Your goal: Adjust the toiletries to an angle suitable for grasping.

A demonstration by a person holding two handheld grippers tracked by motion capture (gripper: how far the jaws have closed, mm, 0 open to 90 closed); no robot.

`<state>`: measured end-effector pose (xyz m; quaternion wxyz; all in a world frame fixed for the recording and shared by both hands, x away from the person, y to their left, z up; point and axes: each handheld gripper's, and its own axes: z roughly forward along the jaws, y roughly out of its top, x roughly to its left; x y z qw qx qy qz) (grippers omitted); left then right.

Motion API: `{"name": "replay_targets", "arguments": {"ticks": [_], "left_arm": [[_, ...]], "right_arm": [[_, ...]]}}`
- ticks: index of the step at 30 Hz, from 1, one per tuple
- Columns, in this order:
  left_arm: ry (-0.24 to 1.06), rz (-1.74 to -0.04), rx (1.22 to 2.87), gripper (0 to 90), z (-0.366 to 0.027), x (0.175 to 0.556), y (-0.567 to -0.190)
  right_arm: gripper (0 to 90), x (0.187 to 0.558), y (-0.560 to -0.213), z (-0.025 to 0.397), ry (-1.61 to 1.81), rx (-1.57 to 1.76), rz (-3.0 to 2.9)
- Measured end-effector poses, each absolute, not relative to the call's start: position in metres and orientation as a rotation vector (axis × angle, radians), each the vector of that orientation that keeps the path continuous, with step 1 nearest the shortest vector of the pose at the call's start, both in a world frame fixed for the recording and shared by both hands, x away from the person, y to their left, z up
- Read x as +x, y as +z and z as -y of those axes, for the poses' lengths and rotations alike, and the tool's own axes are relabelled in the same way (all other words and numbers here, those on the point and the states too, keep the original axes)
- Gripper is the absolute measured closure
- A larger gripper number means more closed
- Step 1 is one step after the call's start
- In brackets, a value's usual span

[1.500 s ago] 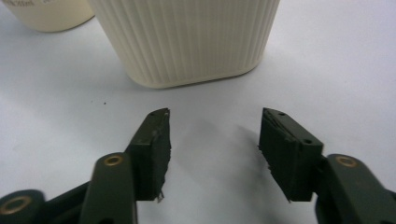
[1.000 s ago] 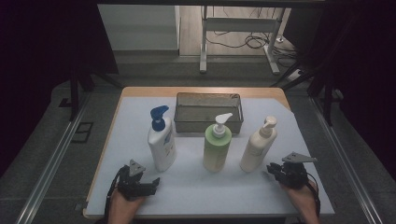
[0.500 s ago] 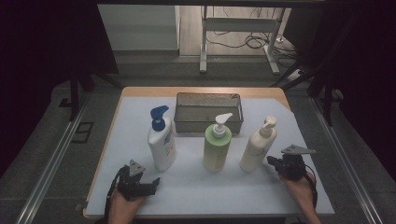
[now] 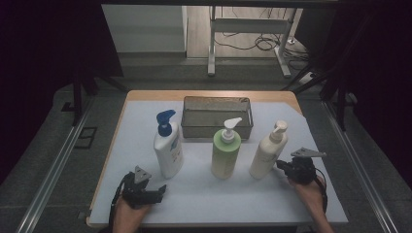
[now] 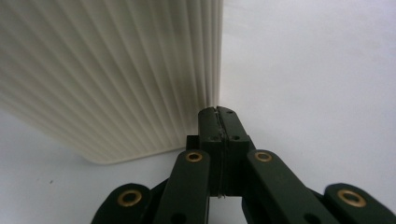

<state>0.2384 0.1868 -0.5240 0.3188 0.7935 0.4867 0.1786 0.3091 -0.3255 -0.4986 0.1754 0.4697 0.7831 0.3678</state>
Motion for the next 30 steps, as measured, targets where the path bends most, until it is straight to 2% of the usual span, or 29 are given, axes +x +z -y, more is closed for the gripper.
{"name": "replay_targets", "arguments": {"ticks": [30], "left_arm": [[0.470,-1.279,2.090,10.8,-0.187,0.238,-0.524]], "right_arm": [[89.2,0.343,-0.507,0.296,1.036,1.312,-2.237]]}}
